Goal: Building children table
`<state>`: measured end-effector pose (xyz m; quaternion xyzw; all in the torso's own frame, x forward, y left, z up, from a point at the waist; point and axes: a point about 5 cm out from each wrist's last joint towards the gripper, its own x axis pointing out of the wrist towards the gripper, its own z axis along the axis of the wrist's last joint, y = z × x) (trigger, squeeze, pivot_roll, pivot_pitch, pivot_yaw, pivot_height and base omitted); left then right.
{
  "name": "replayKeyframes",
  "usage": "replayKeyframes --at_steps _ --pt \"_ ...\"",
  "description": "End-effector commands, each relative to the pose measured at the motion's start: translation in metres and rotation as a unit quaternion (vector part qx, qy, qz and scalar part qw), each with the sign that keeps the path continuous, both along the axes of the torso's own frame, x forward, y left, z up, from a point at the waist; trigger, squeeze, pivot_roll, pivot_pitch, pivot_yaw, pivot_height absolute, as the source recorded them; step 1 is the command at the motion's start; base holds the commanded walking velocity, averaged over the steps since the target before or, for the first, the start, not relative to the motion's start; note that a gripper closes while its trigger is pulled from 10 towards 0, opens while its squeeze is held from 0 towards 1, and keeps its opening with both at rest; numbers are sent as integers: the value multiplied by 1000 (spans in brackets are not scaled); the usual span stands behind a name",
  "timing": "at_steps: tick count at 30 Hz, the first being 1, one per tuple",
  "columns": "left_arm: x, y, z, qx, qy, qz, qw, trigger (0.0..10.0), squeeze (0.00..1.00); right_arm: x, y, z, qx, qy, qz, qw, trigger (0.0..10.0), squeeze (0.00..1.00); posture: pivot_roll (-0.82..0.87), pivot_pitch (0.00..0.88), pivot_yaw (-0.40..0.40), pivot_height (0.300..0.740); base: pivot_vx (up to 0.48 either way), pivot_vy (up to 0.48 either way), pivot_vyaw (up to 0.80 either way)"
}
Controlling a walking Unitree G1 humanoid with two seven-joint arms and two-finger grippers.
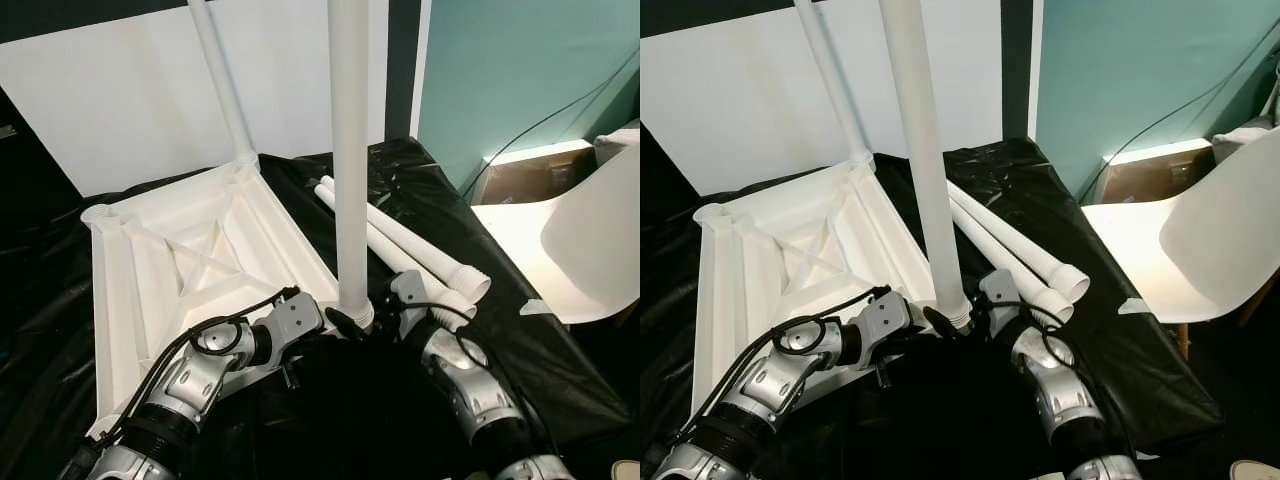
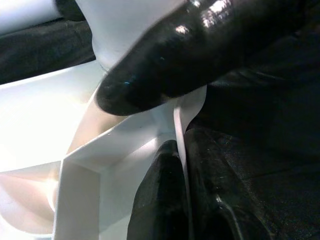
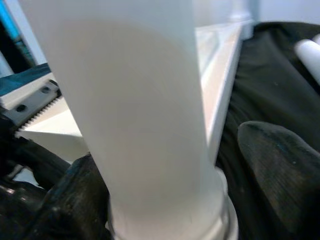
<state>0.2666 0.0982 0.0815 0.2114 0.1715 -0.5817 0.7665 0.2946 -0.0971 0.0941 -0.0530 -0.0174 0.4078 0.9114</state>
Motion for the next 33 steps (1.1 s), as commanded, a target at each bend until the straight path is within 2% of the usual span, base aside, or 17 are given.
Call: replayKeyframes --at_steps 1,2,6,7,9,10,11,12,13,20,23,27,28,29,30,31,33 --pt "-34 -2 -49 39 123 -38 991 10000 0 3 4 4 -18 -2 60 998 10000 0 76 0 45 740 0 0 0" --pt "-34 -2 -49 39 123 -39 991 10000 0 4 3 5 -33 -3 87 996 10000 0 76 0 45 740 0 0 0" --pt "-33 -2 -49 39 122 -38 991 10000 0 6 0 6 -55 2 125 991 10000 0 84 0 43 740 0 0 0" --pt "-34 -1 -49 39 122 -37 991 10000 0 10 -4 6 -78 8 155 985 10000 0 90 0 42 740 0 0 0" --pt "-34 -1 -49 39 122 -37 991 10000 0 10 -4 6 -78 8 155 985 10000 0 90 0 42 740 0 0 0" --pt "-34 -1 -49 39 122 -36 991 10000 0 12 -5 5 -92 14 169 981 9647 0 94 0 41 740 0 0 0" --pt "-34 -1 -49 39 122 -35 991 10000 0 13 -6 4 -103 19 179 978 4431 0 99 0 37 740 0 0 0" --pt "-34 -1 -49 39 122 -35 991 10000 0 13 -6 4 -103 19 179 978 4431 0 99 0 37 740 0 0 0" --pt "-35 0 -50 39 122 -33 991 10000 0 14 -7 3 -114 32 189 975 0 0 103 0 34 740 0 0 0" --pt "-36 0 -50 36 123 -26 991 10000 0 19 -11 5 -125 47 203 970 0 0 111 0 27 740 0 0 0" --pt "-37 0 -50 34 124 -24 991 10000 0 19 -12 6 -118 30 175 977 0 0 102 0 26 740 0 0 0" --pt "-37 0 -50 34 124 -24 991 10000 0 18 -11 5 -116 22 162 980 0 0 102 0 26 740 0 0 0" --pt "-37 -1 -50 34 124 -25 991 10000 0 15 -3 0 -81 1 66 995 0 0 103 0 22 740 0 0 0" --pt "-37 -1 -50 34 124 -25 991 10000 0 15 -3 0 -81 1 66 995 0 0 103 0 22 740 0 0 0" --pt "-36 -2 -50 33 124 -25 991 10000 0 8 2 -2 -48 -17 13 999 0 0 101 0 23 740 0 0 0" --pt "-36 -2 -50 33 124 -25 991 10000 0 8 2 -2 -48 -17 13 999 0 0 101 0 23 740 0 0 0" --pt "-37 -2 -51 32 126 -26 991 10000 0 -1 6 -3 7 -23 -84 996 0 0 99 0 25 740 0 0 0"
